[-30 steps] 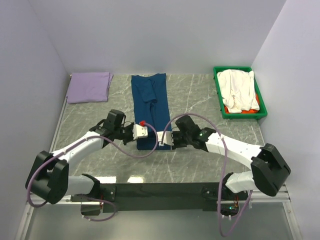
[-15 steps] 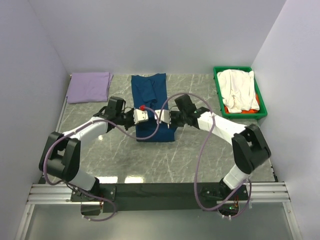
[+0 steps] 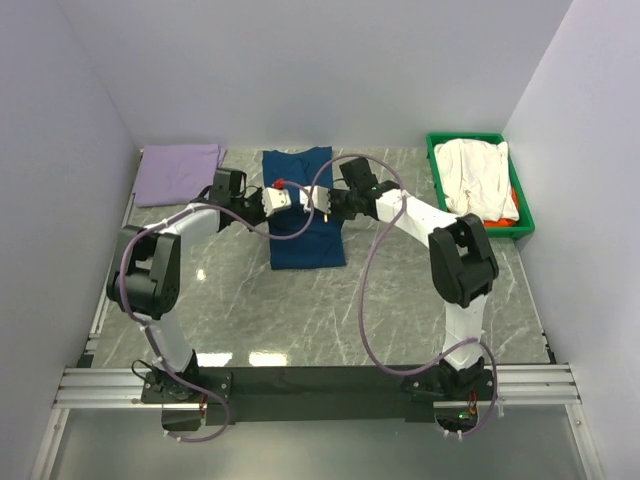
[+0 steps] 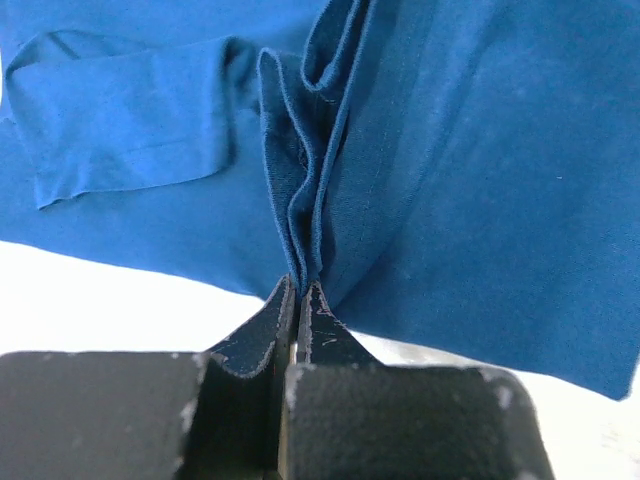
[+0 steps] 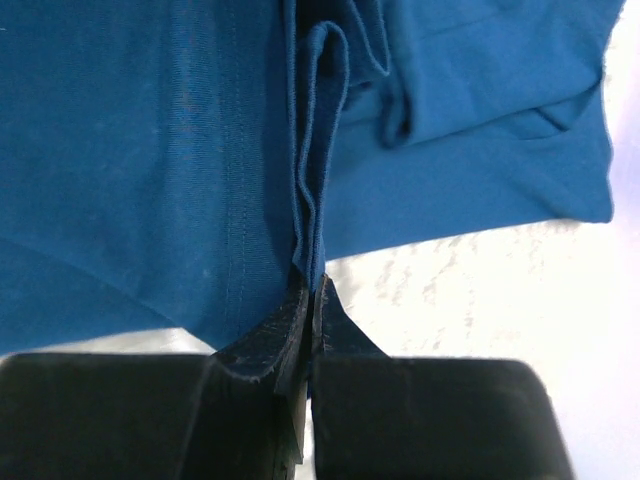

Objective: Fold and stack the t-shirts
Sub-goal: Fold the tshirt

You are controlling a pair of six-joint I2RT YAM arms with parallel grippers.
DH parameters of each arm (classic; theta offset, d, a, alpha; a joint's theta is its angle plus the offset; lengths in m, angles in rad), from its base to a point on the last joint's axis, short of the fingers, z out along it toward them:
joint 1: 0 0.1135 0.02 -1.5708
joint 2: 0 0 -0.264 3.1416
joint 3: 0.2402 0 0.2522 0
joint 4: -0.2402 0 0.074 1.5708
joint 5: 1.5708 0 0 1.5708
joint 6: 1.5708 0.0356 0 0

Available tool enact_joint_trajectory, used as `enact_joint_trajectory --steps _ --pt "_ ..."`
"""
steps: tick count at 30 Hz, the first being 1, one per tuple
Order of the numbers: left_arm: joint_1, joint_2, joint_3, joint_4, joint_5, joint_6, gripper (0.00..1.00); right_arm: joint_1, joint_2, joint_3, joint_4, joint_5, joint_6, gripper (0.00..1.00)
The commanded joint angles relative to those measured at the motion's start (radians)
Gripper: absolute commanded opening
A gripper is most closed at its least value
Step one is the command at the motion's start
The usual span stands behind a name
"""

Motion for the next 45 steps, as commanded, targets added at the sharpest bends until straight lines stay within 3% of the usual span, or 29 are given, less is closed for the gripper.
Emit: enact_joint_trajectory --steps 1,7,11,12,13,14,17,23,28,32,36,45 --pt "0.018 0.051 0.088 0.006 0.022 0.033 0.01 -0.023 0.059 0.109 -0.022 -0.02 -0.035 0.0" --pt "0.031 0.158 0.185 -0.008 0.008 0.03 0.01 -0.026 0.155 0.186 0.022 0.023 -0.027 0.0" --pt "0.035 0.2 0.212 -0.008 -0.03 0.029 0.06 -0.028 0.2 0.231 0.098 0.097 0.039 0.15" --pt "0.038 0.204 0.217 -0.004 -0.036 0.02 0.08 -0.029 0.204 0.264 0.098 0.106 0.062 0.22" --pt "0.041 0.21 0.222 -0.004 -0.043 0.013 0.19 -0.032 0.206 0.275 0.105 0.117 0.079 0.28" --pt "0.043 0.211 0.229 -0.002 -0.046 0.006 0.25 -0.035 0.202 0.284 0.114 0.129 0.091 0.34" --pt "0.052 0.188 0.236 0.012 -0.056 -0.042 0.35 -0.035 0.156 0.284 0.136 0.166 0.138 0.7" --pt "0.089 0.053 0.158 -0.007 -0.046 -0.19 0.51 -0.066 0.009 0.269 -0.023 0.149 0.264 0.71" --pt "0.08 -0.133 -0.014 -0.011 0.046 -0.227 0.61 -0.092 -0.079 0.216 -0.236 0.011 0.431 0.6" --pt "0.034 -0.211 -0.183 0.025 0.054 -0.22 0.6 -0.095 -0.09 0.142 -0.325 -0.084 0.565 0.49" --pt "-0.026 -0.254 -0.284 0.073 0.04 -0.166 0.61 -0.097 -0.033 0.145 -0.362 -0.165 0.744 0.44" --pt "-0.124 -0.23 -0.347 0.131 -0.07 -0.093 0.62 -0.121 0.161 0.214 -0.373 -0.296 0.941 0.44"
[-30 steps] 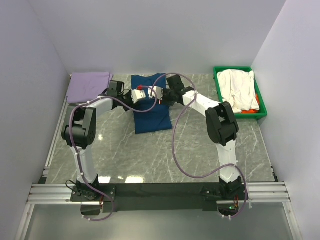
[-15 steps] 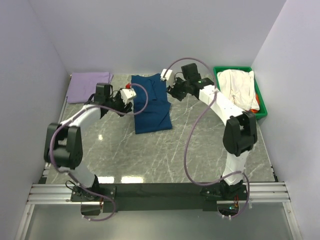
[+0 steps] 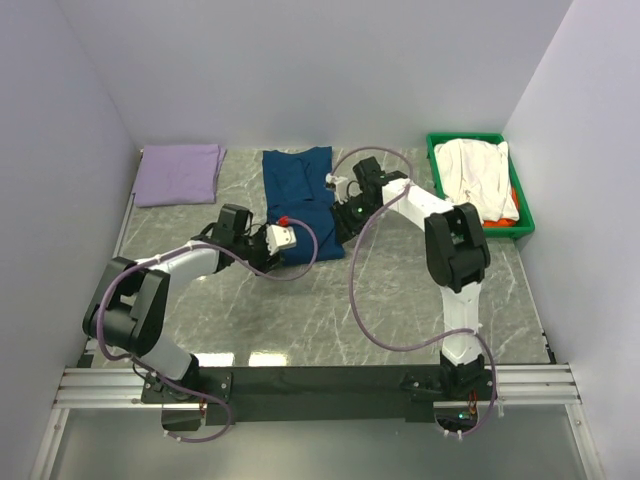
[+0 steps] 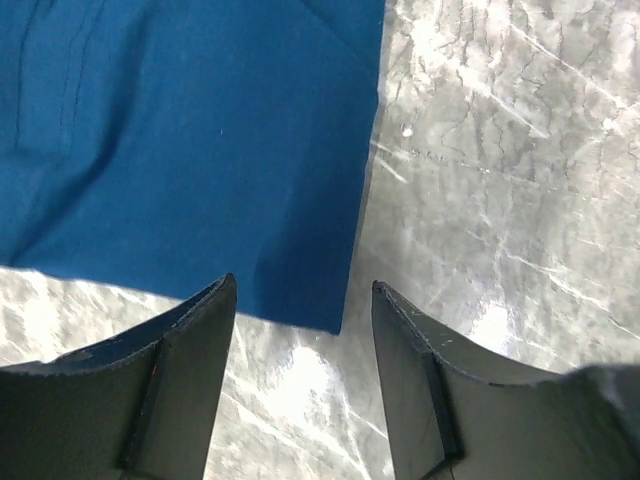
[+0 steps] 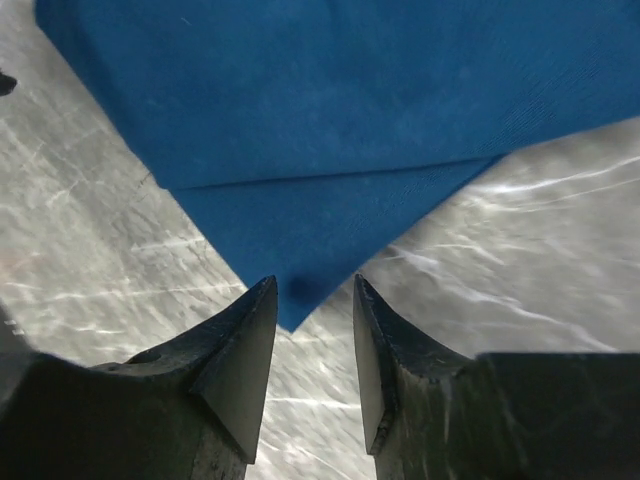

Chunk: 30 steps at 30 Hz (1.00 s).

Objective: Fold and stack the t-shirts
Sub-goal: Fold the tshirt

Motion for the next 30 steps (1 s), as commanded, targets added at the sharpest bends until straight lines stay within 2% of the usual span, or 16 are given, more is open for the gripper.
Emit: enact_joint_trajectory --steps 1,8,11,14,15,16,17,18,20,21,23,27,28,30 --pt "-0.027 0.009 0.002 0.063 -0.05 0.052 0.62 -0.013 0.044 0.067 -0.035 -0.088 0.114 0.44" --pt "-0.073 0.03 -0.011 0.047 -0.099 0.136 0.62 -0.014 0.058 0.015 -0.06 -0.125 0.146 0.47" --pt "-0.099 0.058 -0.005 0.041 -0.15 0.159 0.61 -0.013 0.068 0.004 -0.063 -0.134 0.158 0.44" --pt "-0.104 0.093 0.021 0.006 -0.185 0.164 0.48 -0.013 0.084 0.011 -0.081 -0.115 0.149 0.29" --pt "-0.104 0.101 0.024 -0.005 -0.189 0.164 0.4 -0.013 0.088 0.011 -0.087 -0.105 0.146 0.24" --pt "-0.104 0.099 0.024 -0.011 -0.192 0.165 0.34 -0.014 0.092 0.008 -0.097 -0.098 0.145 0.07" --pt "-0.105 0.098 0.021 -0.019 -0.184 0.179 0.29 -0.014 0.092 0.005 -0.103 -0.079 0.138 0.0" --pt "-0.105 0.087 0.018 -0.026 -0.178 0.182 0.2 -0.016 0.094 0.002 -0.109 -0.076 0.138 0.0" --pt "-0.105 0.072 0.01 -0.061 -0.161 0.19 0.12 -0.014 0.086 -0.019 -0.12 -0.07 0.132 0.0" --pt "-0.108 0.053 0.006 -0.072 -0.146 0.19 0.05 -0.014 0.077 -0.034 -0.118 -0.065 0.131 0.0" --pt "-0.108 0.029 -0.017 -0.109 -0.124 0.194 0.01 -0.014 0.037 -0.088 -0.107 -0.059 0.122 0.0" --pt "-0.116 -0.048 -0.079 -0.146 -0.075 0.193 0.01 -0.014 -0.053 -0.163 -0.103 -0.055 0.091 0.0" --pt "-0.117 -0.06 -0.086 -0.146 -0.067 0.191 0.01 -0.014 -0.075 -0.185 -0.101 -0.053 0.083 0.15" --pt "-0.122 -0.086 -0.099 -0.154 -0.051 0.193 0.01 -0.014 -0.168 -0.225 -0.077 -0.02 0.051 0.31"
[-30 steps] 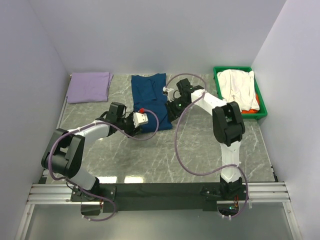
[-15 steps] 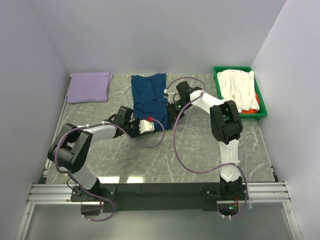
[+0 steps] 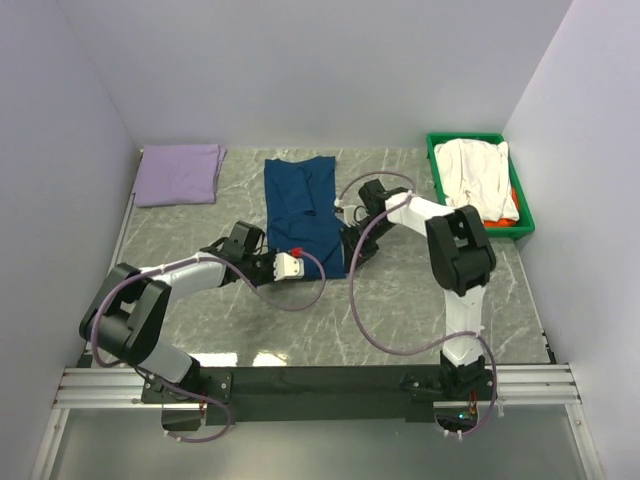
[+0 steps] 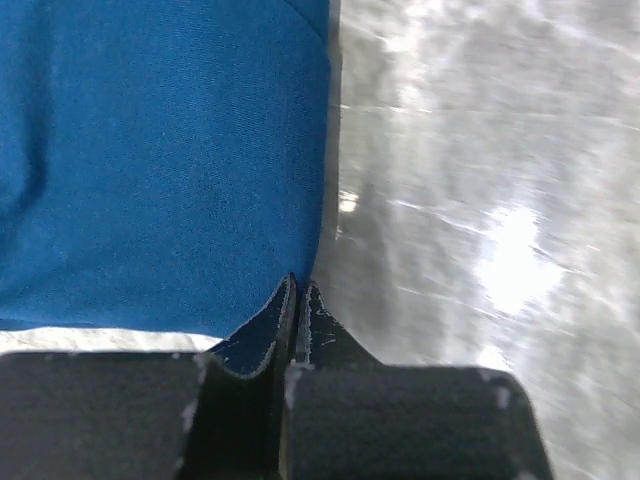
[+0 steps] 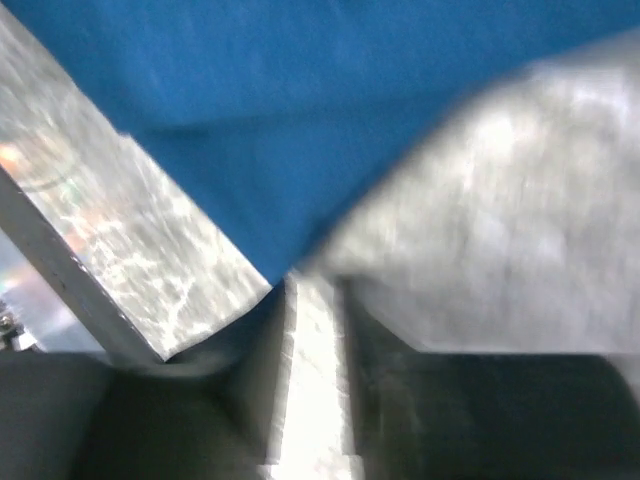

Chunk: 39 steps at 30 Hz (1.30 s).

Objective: Fold and stack the t-shirts
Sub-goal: Fold the tshirt

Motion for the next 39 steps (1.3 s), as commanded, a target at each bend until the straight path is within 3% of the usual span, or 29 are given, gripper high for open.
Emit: enact_joint_trajectory --steps 1,4,12,18,28,39 --pt "-0.006 -0.059 -0.026 -0.063 0.061 0.011 0.01 -0.008 -0.199 -0.097 0.039 0.077 -0.08 0.41" --pt "-0.006 -0.068 -0.026 -0.077 0.067 0.014 0.02 -0.007 -0.366 -0.23 0.147 0.144 -0.202 0.51" --pt "-0.006 -0.082 -0.042 -0.052 0.094 -0.001 0.06 0.127 -0.691 -0.598 0.527 0.247 -0.595 0.54" --pt "-0.003 -0.074 -0.038 -0.048 0.102 -0.004 0.08 0.236 -0.716 -0.789 0.797 0.257 -0.739 0.54" --pt "-0.005 -0.053 -0.019 -0.046 0.1 -0.02 0.08 0.294 -0.644 -0.838 0.847 0.338 -0.962 0.53" --pt "-0.002 -0.03 0.01 -0.049 0.093 -0.04 0.08 0.351 -0.541 -0.752 0.775 0.387 -1.029 0.52"
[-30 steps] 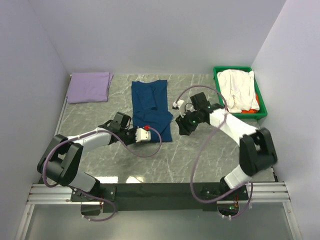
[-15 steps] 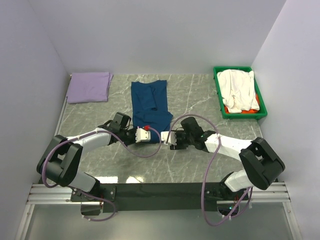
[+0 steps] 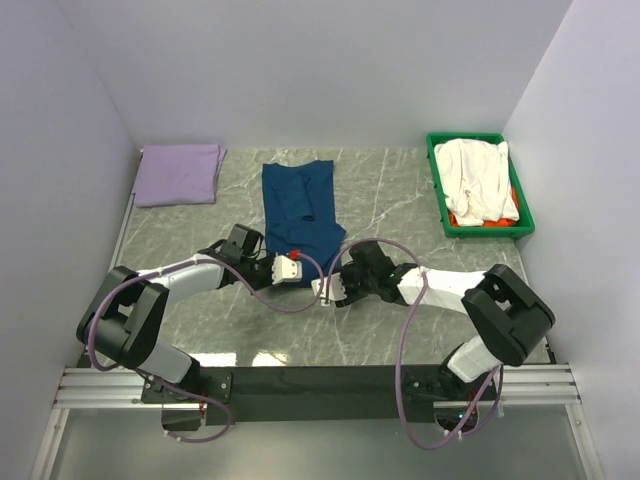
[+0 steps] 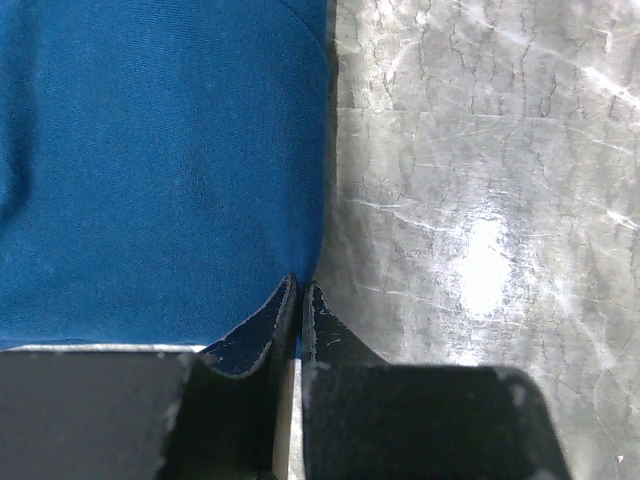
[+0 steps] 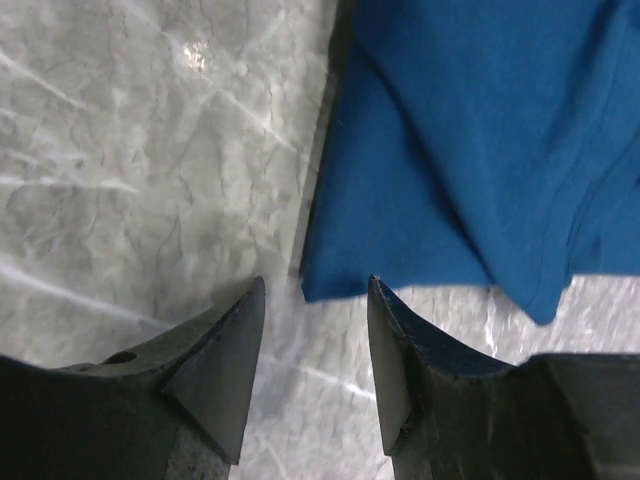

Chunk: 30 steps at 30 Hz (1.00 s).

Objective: Fold and stack the t-shirts
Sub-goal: Fold the tshirt

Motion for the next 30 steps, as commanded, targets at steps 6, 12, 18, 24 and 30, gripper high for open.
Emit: enact_joint_trajectory --steps 6,12,18,24,30 --pt "0.0 -0.007 0.026 0.001 0.034 -0.025 0.08 0.044 0.072 0.061 -0.029 0.067 -0.051 0.46" --pt "0.006 -0.01 0.027 0.005 0.036 -0.039 0.05 0.048 0.106 0.107 -0.044 0.101 -0.003 0.0" --pt "0.01 -0.087 0.015 -0.04 0.077 -0.027 0.01 0.042 -0.009 0.116 -0.168 0.051 0.112 0.0" --pt "0.007 -0.21 -0.019 -0.12 0.119 -0.036 0.01 0.05 -0.203 0.078 -0.257 -0.017 0.189 0.0" --pt "-0.008 -0.374 -0.068 -0.251 0.174 -0.027 0.01 0.064 -0.333 0.073 -0.38 -0.035 0.256 0.0"
